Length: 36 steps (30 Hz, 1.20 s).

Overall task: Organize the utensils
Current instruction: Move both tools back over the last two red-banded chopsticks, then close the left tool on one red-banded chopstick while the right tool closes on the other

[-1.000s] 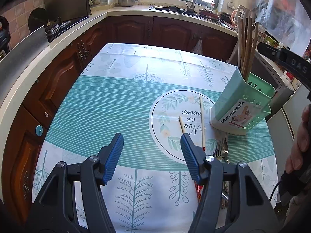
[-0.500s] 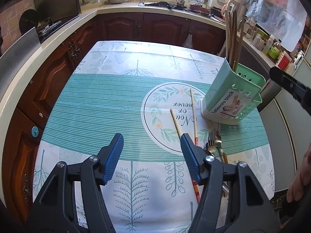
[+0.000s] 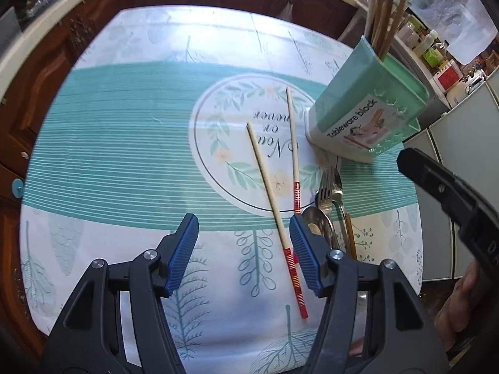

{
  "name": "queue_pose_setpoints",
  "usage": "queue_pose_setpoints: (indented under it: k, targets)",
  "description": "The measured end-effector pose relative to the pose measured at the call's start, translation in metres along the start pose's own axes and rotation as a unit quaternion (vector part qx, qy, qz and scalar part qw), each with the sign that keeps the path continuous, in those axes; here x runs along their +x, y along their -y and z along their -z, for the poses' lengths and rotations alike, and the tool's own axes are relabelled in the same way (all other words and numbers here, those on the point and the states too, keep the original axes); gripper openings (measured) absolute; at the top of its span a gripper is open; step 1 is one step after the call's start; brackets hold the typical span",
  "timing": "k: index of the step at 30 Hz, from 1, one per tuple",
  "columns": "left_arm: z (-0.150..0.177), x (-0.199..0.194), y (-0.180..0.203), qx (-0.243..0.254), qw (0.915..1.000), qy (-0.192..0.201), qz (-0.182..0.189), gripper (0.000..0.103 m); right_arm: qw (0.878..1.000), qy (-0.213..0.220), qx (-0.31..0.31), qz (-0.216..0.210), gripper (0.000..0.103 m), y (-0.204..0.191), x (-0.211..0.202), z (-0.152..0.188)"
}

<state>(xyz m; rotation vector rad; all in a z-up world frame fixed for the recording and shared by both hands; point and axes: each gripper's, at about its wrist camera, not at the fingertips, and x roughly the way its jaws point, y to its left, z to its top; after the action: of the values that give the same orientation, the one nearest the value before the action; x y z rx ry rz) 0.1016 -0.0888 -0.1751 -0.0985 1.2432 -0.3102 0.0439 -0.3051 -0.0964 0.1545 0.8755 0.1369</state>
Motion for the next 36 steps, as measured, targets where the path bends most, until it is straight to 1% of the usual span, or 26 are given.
queue_pose_setpoints:
  k: [4, 6, 8, 11, 14, 19, 23, 24, 25, 27, 29, 32, 36]
  targets:
    - [-0.019, 0.030, 0.008, -0.007, 0.9989, -0.047, -0.008, 0.058, 0.999, -0.034, 0.023, -0.011, 0.023, 0.008, 0.018, 0.004]
    - [-0.028, 0.045, 0.009, -0.023, 0.9971, -0.071, -0.017, 0.057, 0.999, -0.041, 0.032, -0.016, 0.023, 0.013, 0.023, 0.004]
    - [-0.036, 0.056, 0.011, -0.031, 0.9956, -0.086, -0.019, 0.055, 0.998, -0.049, 0.040, -0.018, 0.023, 0.017, 0.029, 0.005]
    - [-0.042, 0.067, 0.018, -0.031, 0.9936, -0.099, -0.046, 0.050, 0.997, -0.061, 0.051, -0.022, 0.023, 0.024, 0.037, 0.005]
    - [-0.043, 0.079, 0.027, -0.026, 0.9909, -0.114, -0.066, 0.045, 0.996, -0.068, 0.054, -0.024, 0.023, 0.028, 0.042, 0.008]
    - [-0.044, 0.095, 0.040, -0.014, 0.9873, -0.131, -0.089, 0.044, 0.995, -0.073, 0.061, -0.028, 0.023, 0.037, 0.047, 0.010]
    - [-0.046, 0.103, 0.055, 0.003, 0.9848, -0.131, -0.114, 0.043, 0.995, -0.073, 0.067, -0.030, 0.023, 0.043, 0.049, 0.011]
    - [-0.046, 0.104, 0.057, 0.008, 0.9838, -0.132, -0.121, 0.039, 0.994, -0.074, 0.068, -0.031, 0.023, 0.044, 0.049, 0.012]
    - [-0.045, 0.105, 0.060, 0.012, 0.9839, -0.132, -0.121, 0.036, 0.994, -0.074, 0.069, -0.030, 0.023, 0.044, 0.049, 0.012]
    - [-0.045, 0.106, 0.065, 0.020, 0.9825, -0.140, -0.121, 0.014, 0.994, -0.077, 0.067, -0.030, 0.023, 0.045, 0.050, 0.013]
    - [-0.043, 0.106, 0.064, 0.025, 0.9807, -0.151, -0.121, 0.007, 0.994, -0.080, 0.062, -0.028, 0.023, 0.044, 0.051, 0.013]
    - [-0.041, 0.104, 0.055, 0.026, 0.9792, -0.160, -0.122, 0.006, 0.994, -0.085, 0.055, -0.028, 0.023, 0.042, 0.053, 0.010]
    - [-0.036, 0.098, 0.031, 0.016, 0.9762, -0.173, -0.130, 0.005, 0.994, -0.095, 0.039, -0.030, 0.023, 0.034, 0.058, 0.004]
